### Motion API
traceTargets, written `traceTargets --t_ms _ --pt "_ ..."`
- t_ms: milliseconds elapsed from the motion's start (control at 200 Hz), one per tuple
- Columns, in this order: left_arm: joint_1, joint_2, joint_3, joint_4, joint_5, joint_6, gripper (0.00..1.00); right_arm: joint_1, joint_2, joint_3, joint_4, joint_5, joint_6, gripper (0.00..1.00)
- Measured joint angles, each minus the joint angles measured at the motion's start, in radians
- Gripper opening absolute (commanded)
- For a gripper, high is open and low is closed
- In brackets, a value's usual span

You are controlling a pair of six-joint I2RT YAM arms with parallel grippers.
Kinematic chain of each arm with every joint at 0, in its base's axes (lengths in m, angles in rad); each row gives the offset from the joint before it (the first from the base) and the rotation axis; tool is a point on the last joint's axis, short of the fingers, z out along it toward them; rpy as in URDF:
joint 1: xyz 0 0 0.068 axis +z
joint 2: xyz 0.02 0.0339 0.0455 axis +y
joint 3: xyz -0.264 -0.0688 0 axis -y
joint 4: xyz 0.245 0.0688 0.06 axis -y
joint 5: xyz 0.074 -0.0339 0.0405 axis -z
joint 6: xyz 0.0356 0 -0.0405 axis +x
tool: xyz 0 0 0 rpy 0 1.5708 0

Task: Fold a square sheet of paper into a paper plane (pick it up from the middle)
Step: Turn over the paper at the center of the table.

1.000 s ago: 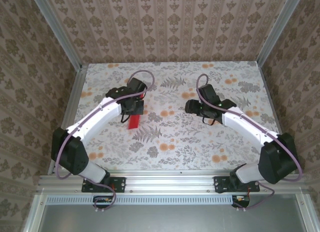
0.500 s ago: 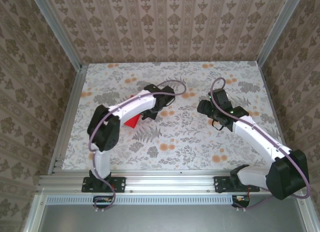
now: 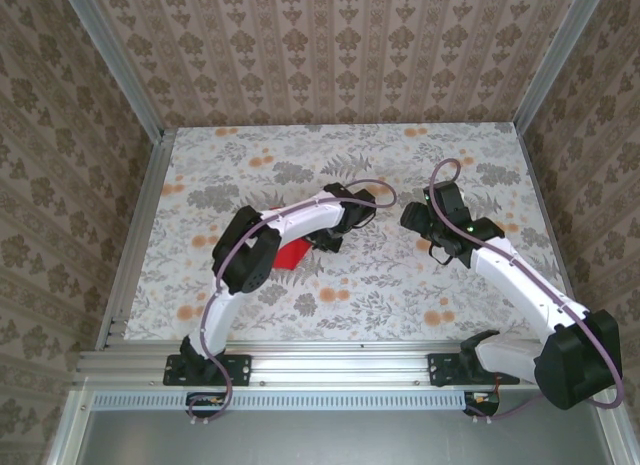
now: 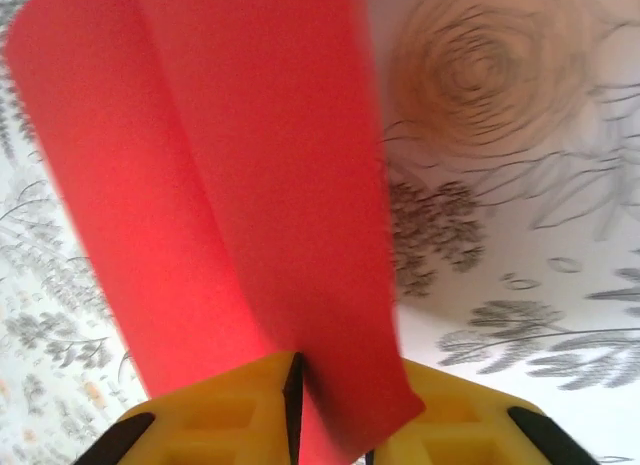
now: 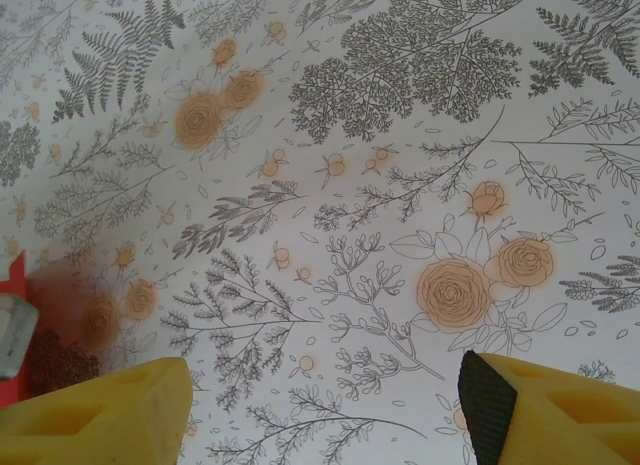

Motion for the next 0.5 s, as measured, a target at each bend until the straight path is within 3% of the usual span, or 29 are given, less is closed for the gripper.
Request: traceTargets --t_ms 500 --pt "-0.008 0.004 0.021 0.114 0.241 0.006 0.46 -0.002 -0.008 -0.011 0.0 -0.004 0.006 0.74"
